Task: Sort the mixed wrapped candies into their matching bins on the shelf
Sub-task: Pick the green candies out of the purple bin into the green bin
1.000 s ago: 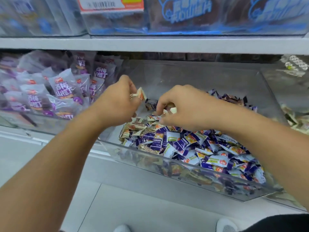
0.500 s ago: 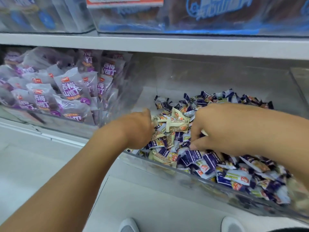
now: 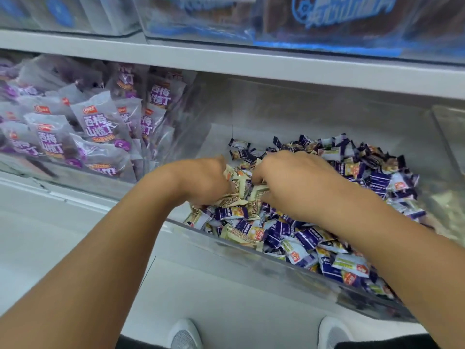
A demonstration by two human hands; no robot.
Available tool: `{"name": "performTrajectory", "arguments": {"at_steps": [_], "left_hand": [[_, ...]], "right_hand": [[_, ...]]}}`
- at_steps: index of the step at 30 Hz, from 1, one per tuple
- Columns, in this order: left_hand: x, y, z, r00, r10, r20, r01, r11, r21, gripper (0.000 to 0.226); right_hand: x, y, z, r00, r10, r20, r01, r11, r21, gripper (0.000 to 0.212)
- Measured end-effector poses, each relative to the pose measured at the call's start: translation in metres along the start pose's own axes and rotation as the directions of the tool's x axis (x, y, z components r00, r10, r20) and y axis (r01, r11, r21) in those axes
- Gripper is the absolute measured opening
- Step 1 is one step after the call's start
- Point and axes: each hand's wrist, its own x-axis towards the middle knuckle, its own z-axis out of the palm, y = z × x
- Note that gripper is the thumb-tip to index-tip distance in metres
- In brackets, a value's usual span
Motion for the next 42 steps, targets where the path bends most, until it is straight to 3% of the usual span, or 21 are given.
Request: {"name": "performTrajectory", "arguments": {"at_steps": [4,8,10,12,14,17,21,25,29,33,39,42], "left_hand": [[-0.009,-0.003,0.005,0.987,0.11,0.118,-0.123,0.986,0.115,0.049],[-0.01,0.001,0.012,0.989,0.13,0.067,-0.14,0.974,0.178,0.054],[-0.009,0.001,0.01,0.987,0.16,0.001,-0.158,0.975,0.159,0.048],[-0.007,0.0,0.007,0.974,0.184,-0.135,-0.186,0.983,-0.002,0.035],[-0.006,-0.001,0.002,0.949,0.146,-0.279,-0.224,0.936,-0.272,0.026],[-0.008,0.002,-0.004,0.935,0.073,-0.346,-0.241,0.848,-0.473,0.029],[-0.007,0.0,-0.002,0.954,0.092,-0.286,-0.18,0.938,-0.297,0.035],[-0.003,-0.001,0.0,0.97,0.12,-0.213,-0.149,0.981,-0.123,0.028],[-0.001,-0.001,0.002,0.983,0.127,-0.13,-0.147,0.977,-0.153,0.033],[-0.004,0.006,0.003,0.994,0.083,-0.076,-0.094,0.986,-0.141,0.062],[-0.007,0.02,0.008,0.996,-0.029,-0.087,0.029,1.0,0.001,0.077],[-0.004,0.027,0.014,0.993,-0.038,-0.116,0.049,0.995,0.087,0.063]], "right_hand": [[-0.004,0.016,-0.01,0.997,0.034,0.062,-0.037,0.998,0.06,0.023],[0.001,0.029,-0.023,0.992,0.127,0.001,-0.117,0.915,0.385,0.033],[0.005,0.031,-0.028,0.977,0.204,-0.058,-0.156,0.878,0.453,0.036],[0.008,0.028,-0.029,0.967,0.247,-0.063,-0.194,0.871,0.452,0.038],[0.013,0.021,-0.023,0.961,0.269,-0.065,-0.222,0.89,0.398,0.034],[0.023,0.011,-0.01,0.941,0.311,-0.134,-0.269,0.927,0.261,0.017],[0.028,0.004,-0.003,0.947,0.31,-0.086,-0.296,0.945,0.14,0.023],[0.029,0.008,0.0,0.948,0.299,-0.111,-0.277,0.944,0.177,0.013],[0.023,0.014,-0.004,0.955,0.289,-0.065,-0.268,0.935,0.232,0.01],[0.016,0.018,-0.006,0.97,0.24,-0.043,-0.225,0.948,0.225,0.002],[0.003,0.022,-0.013,0.968,0.219,-0.125,-0.181,0.948,0.264,0.02],[-0.007,0.023,-0.015,0.966,0.203,-0.16,-0.157,0.952,0.262,0.02]]}}
